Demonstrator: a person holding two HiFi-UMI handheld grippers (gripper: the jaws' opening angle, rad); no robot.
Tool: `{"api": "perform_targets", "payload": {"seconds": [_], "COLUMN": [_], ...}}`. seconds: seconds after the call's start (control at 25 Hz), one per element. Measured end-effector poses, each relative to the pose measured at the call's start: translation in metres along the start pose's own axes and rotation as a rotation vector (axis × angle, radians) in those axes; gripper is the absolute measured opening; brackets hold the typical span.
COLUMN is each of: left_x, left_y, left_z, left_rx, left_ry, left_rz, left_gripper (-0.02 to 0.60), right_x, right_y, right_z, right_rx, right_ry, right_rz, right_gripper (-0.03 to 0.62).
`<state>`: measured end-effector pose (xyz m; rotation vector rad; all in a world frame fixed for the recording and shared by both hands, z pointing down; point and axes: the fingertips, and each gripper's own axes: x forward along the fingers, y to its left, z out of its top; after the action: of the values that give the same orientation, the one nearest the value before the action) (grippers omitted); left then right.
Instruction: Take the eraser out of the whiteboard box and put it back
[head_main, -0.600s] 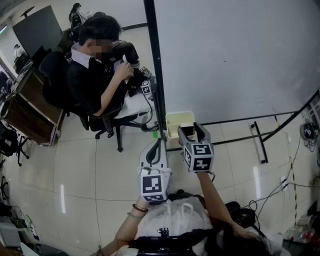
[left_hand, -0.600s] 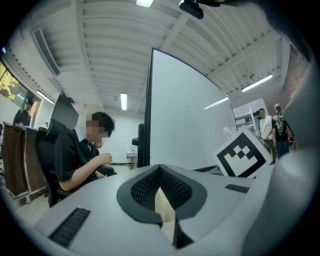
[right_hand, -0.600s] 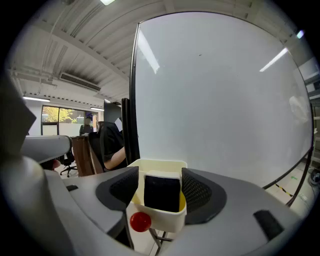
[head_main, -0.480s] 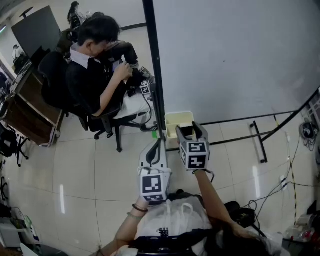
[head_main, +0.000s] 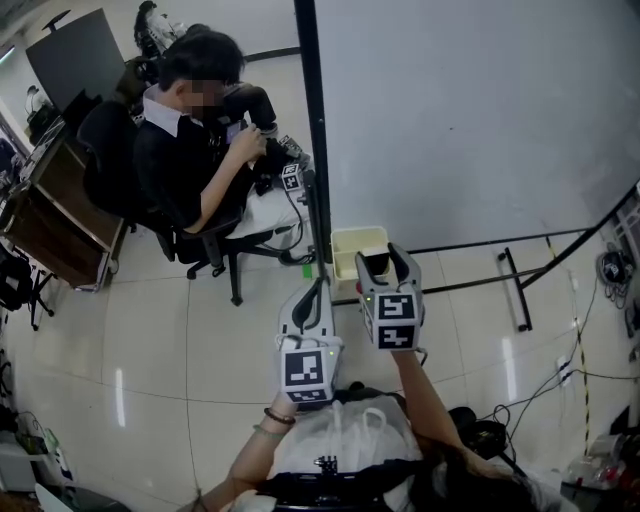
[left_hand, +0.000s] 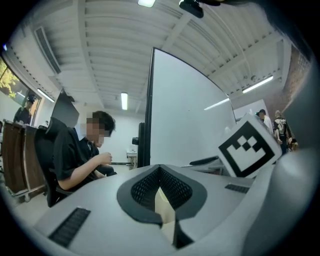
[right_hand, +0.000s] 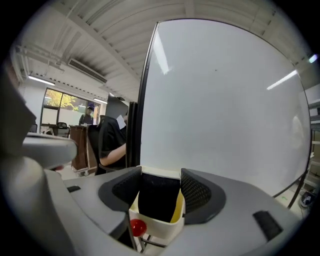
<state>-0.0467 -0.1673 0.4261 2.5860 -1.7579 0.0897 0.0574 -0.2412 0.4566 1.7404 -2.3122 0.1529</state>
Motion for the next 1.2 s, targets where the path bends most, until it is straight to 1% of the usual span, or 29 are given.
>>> {"api": "perform_targets", "payload": {"seconds": [0.2,0.32,0.4,0.56,0.72,0.8,0.92,1.12,1.2], "left_x": [-0.001,0.000,0.000,0.000,0.000,0.000,-0.001,-0.001,-0.002], "left_y": [0.007,0.007,0.006,0.000,0.001,0.001,0.001,0.005,0.008], "left_z": [0.002,0.002,0.000,-0.002,0.003,0.004,0.002,0.000,-0.001], "left_rx": [-0.035,-0.038,-0.036,-0.018,-0.020,-0.010,0.004,0.003,0.001], "left_ry": [-0.024,-0.030,-0.020,0.002,-0.029,-0.036,-0.030,-0.020,-0.015], "left_rz": [0.021,0.025,0.020,-0.014,-0.001,0.005,0.006,0.020,0.032], "left_gripper": [0.003,0.003,0.002,0.002,0.002,0.002,0.002,0.002,0.002], "right_x": [-0.025,-0.038,-0.042,-0.045,-0.043,-0.042,-0.036,-0.014,0.000], "right_y": [0.004,0.008,0.005,0.005,0.006,0.006,0.003,-0.009,-0.007], "right_z": [0.040,0.059,0.061,0.060,0.055,0.056,0.065,0.100,0.104], "right_rx": [0.000,-0.007,-0.020,-0.031,-0.034,-0.031,-0.027,-0.036,-0.031], "right_ry": [-0.097,-0.136,-0.146,-0.143,-0.125,-0.133,-0.174,-0.280,-0.283], "right_rz": [0.029,0.037,0.028,0.029,0.030,0.031,0.024,-0.026,-0.035], "right_gripper": [0.259,0.258,0.258,0.258,0.258,0.258,0.258,0.259,0.259]}}
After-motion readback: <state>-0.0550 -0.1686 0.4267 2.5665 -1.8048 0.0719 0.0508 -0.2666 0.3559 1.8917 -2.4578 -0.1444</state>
